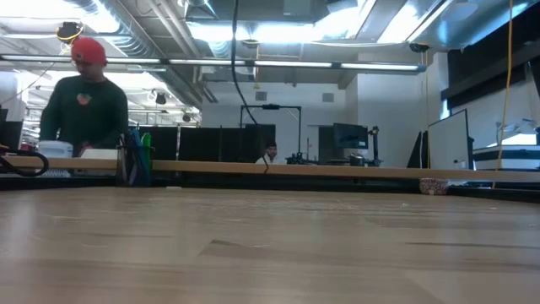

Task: Screw lightbulb
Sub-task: Insert the lightbulb on the lamp

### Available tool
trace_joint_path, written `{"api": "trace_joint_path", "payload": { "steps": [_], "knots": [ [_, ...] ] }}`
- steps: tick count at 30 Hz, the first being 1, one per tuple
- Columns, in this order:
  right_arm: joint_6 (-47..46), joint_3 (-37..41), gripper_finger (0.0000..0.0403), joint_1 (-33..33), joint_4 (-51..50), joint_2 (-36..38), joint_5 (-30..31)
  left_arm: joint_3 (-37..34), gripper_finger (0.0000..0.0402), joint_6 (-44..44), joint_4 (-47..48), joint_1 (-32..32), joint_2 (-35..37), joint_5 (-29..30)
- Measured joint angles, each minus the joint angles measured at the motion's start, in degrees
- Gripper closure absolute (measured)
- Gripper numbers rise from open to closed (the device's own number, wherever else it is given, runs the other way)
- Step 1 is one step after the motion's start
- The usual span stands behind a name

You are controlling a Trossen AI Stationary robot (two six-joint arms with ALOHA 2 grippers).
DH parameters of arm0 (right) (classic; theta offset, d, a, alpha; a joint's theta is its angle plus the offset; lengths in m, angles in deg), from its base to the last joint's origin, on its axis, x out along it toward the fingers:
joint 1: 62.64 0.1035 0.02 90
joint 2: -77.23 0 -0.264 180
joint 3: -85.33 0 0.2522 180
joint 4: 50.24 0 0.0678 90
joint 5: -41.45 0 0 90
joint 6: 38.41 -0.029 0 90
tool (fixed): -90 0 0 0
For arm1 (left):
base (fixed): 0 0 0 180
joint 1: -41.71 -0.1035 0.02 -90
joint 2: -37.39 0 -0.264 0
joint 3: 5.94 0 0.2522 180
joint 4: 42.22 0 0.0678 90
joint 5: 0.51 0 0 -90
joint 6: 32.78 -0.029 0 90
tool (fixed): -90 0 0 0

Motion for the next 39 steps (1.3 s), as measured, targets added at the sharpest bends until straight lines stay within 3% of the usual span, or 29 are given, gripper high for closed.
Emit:
{"api": "trace_joint_path", "payload": {
  "steps": [4, 9, 14, 18, 23, 28, 32, 39],
  "knots": [
    [-0.5, 0.0, 0.0223, 0.0, -0.1, 0.0, -3.1, 0.0, 0.0272, -2.7, -0.2, -1.7, -0.1, -8.6],
    [0.0, -0.1, 0.0223, 0.2, -1.6, 0.1, 0.1, -0.4, 0.0218, -2.5, 1.0, -3.4, -0.1, -8.5],
    [-0.7, -0.2, 0.0223, 0.4, -2.8, 0.2, 9.7, -0.4, 0.0143, -1.6, 4.8, -3.6, 2.4, -5.5],
    [-2.1, -0.3, 0.0223, 0.3, -3.4, 0.3, 16.8, -0.4, 0.0111, 3.1, 13.6, -2.1, 7.4, 0.6],
    [-2.8, -0.3, 0.0223, 0.3, -4.1, 0.3, 26.8, -0.4, 0.0102, 15.2, 25.5, 0.8, 13.5, 9.5],
    [-3.8, -0.3, 0.0223, -0.3, -4.6, 0.3, 38.5, -0.3, 0.0101, 26.7, 22.4, 1.3, 13.1, 10.7],
    [-4.1, -0.3, 0.0223, -0.7, -5.1, 0.3, 47.3, -0.3, 0.0101, 25.6, 19.1, -0.3, 10.9, 10.8],
    [-4.9, -0.3, 0.0223, -1.0, -5.7, 0.3, 49.6, -0.3, 0.01, 25.8, 14.7, -0.1, 4.9, 31.2]
  ]
}}
